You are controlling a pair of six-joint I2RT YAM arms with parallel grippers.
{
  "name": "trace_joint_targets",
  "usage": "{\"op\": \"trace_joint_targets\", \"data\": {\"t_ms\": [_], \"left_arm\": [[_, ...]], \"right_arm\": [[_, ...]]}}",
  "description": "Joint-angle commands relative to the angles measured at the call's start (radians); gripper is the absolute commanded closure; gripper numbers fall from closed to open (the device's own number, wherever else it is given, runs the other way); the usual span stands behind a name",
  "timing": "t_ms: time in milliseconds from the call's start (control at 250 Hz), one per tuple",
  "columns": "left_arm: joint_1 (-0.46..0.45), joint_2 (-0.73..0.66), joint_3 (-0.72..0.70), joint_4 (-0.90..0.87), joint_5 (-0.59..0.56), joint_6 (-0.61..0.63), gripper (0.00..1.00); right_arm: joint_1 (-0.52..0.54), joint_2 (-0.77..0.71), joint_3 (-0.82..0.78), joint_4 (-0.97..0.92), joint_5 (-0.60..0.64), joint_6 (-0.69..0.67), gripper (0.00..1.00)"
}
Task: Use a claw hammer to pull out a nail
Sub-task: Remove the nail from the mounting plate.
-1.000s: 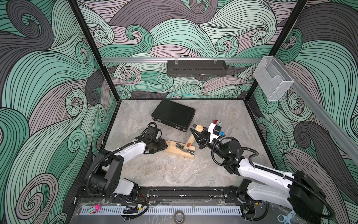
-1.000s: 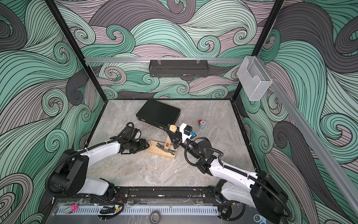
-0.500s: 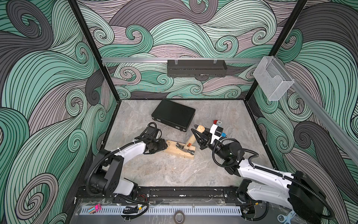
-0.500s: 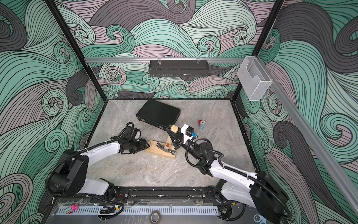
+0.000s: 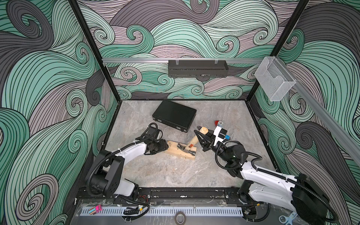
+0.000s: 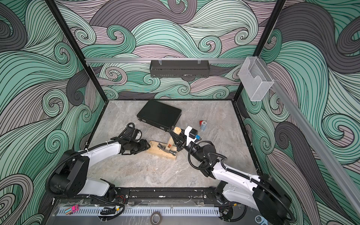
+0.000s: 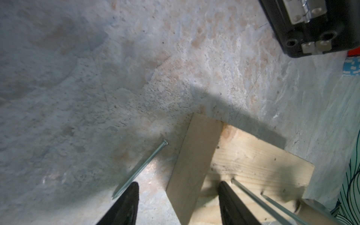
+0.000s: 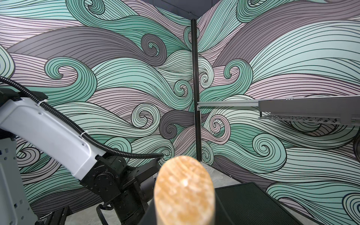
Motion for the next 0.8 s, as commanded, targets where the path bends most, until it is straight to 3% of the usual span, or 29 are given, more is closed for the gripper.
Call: {"op": "trace_joint_targets", "data": {"t_ms": [0,535,799], "left_arm": [[0.003,0.059,-0.058,-0.124,-0.085,-0.003,0.38],[0.001,0.055,-0.057,-0.117,-0.071,-0.007,0.38],[-0.001,0.01,-0.053,-0.1,-0.04,0.002,0.38]], "right_arm": [[0.013,0.003,-0.04,-0.085,-0.005,0.102,1.0],[0.013,-0.061,-0.076,-0.096,0.036,0.095,1.0],[0.013,-0.119,-0.034,-0.175,-0.006,0.08,1.0]]}}
